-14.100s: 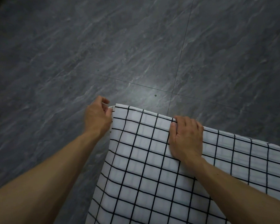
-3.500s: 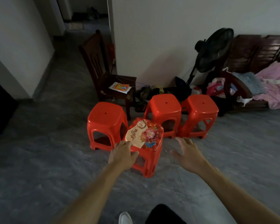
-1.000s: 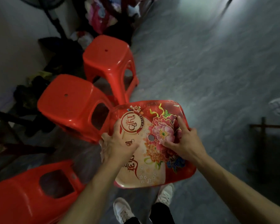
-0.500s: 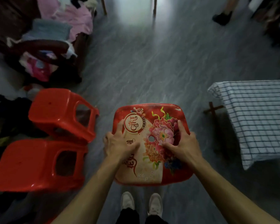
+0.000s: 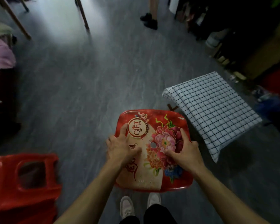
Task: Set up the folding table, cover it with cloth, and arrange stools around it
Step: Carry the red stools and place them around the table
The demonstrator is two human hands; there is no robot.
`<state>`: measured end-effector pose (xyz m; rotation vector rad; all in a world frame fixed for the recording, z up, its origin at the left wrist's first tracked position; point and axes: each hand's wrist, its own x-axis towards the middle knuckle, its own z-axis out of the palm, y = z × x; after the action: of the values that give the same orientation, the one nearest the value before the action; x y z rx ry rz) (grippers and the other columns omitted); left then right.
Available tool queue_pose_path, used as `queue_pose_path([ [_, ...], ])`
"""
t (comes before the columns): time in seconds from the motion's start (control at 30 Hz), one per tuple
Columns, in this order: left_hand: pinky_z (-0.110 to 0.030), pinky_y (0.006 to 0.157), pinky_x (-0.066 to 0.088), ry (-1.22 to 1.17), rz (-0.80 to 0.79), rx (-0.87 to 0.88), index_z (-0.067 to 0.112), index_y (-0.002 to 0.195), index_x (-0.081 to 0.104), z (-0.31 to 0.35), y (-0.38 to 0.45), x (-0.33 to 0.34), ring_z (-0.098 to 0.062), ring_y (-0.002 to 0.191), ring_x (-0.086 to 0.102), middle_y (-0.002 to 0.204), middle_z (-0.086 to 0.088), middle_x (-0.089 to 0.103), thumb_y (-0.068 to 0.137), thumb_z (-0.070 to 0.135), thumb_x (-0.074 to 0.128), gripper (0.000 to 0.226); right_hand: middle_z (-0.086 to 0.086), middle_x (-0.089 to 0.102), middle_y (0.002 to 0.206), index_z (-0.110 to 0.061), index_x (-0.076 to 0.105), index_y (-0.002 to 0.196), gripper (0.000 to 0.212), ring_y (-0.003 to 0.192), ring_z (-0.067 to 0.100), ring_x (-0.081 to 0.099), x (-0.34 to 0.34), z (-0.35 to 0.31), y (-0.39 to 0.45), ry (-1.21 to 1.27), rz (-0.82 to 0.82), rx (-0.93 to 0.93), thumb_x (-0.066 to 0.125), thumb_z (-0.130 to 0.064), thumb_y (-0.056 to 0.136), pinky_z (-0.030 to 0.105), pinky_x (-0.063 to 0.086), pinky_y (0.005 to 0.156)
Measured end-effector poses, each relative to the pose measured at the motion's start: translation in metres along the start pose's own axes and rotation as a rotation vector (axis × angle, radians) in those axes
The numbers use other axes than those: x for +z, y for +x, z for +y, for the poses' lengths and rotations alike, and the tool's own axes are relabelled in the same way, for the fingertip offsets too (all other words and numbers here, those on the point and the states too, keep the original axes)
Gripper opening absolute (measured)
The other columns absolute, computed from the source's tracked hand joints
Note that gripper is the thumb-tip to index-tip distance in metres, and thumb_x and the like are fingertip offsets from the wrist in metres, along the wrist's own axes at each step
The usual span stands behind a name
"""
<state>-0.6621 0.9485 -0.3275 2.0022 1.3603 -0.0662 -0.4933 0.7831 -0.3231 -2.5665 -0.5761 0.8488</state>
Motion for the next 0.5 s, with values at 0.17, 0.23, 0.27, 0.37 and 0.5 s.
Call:
queue_pose_path([
  [0.17, -0.053, 0.105, 0.041, 0.040, -0.063, 0.053, 0.051, 0.146, 0.012, 0.044, 0.061, 0.014, -0.036, 0.125, 0.038, 0.129, -0.015, 0.040, 0.068, 0.056, 0.078, 0.103, 0.017, 0.036, 0.132, -0.049, 0.000, 0.150, 0.117, 0.120, 0.041, 0.048, -0.019, 0.006, 0.053, 0.044, 0.020, 0.081, 0.076, -0.068, 0.063, 0.056, 0.045, 0.099],
  [0.23, -0.052, 0.104, 0.041, 0.065, -0.082, 0.065, 0.051, 0.146, 0.011, 0.060, 0.084, 0.024, -0.035, 0.124, 0.038, 0.128, -0.013, 0.040, 0.068, 0.057, 0.078, 0.103, 0.017, 0.035, 0.133, -0.048, 0.000, 0.150, 0.117, 0.120, 0.041, 0.048, -0.026, 0.011, 0.080, 0.054, 0.015, 0.109, 0.077, -0.066, 0.064, 0.054, 0.045, 0.100],
  [0.27, -0.051, 0.103, 0.042, 0.076, -0.090, 0.063, 0.051, 0.147, 0.011, 0.068, 0.095, 0.030, -0.035, 0.124, 0.039, 0.127, -0.013, 0.040, 0.068, 0.057, 0.078, 0.104, 0.017, 0.035, 0.133, -0.048, 0.000, 0.150, 0.117, 0.120, 0.041, 0.048, -0.029, 0.013, 0.094, 0.060, 0.003, 0.125, 0.078, -0.065, 0.064, 0.053, 0.045, 0.099],
  [0.37, -0.053, 0.102, 0.043, 0.097, -0.092, 0.073, 0.050, 0.147, 0.011, 0.090, 0.137, 0.050, -0.036, 0.122, 0.041, 0.124, -0.015, 0.042, 0.067, 0.059, 0.078, 0.105, 0.016, 0.036, 0.130, -0.048, -0.002, 0.149, 0.117, 0.119, 0.039, 0.049, -0.036, 0.019, 0.142, 0.070, -0.013, 0.126, 0.077, -0.066, 0.064, 0.050, 0.045, 0.098],
  [0.5, -0.054, 0.099, 0.045, 0.122, -0.126, 0.079, 0.051, 0.147, 0.012, 0.111, 0.186, 0.073, -0.037, 0.122, 0.041, 0.122, -0.016, 0.042, 0.066, 0.057, 0.080, 0.105, 0.016, 0.036, 0.130, -0.048, -0.001, 0.148, 0.118, 0.117, 0.039, 0.051, -0.041, 0.029, 0.196, 0.072, -0.031, 0.151, 0.078, -0.065, 0.063, 0.050, 0.045, 0.100],
])
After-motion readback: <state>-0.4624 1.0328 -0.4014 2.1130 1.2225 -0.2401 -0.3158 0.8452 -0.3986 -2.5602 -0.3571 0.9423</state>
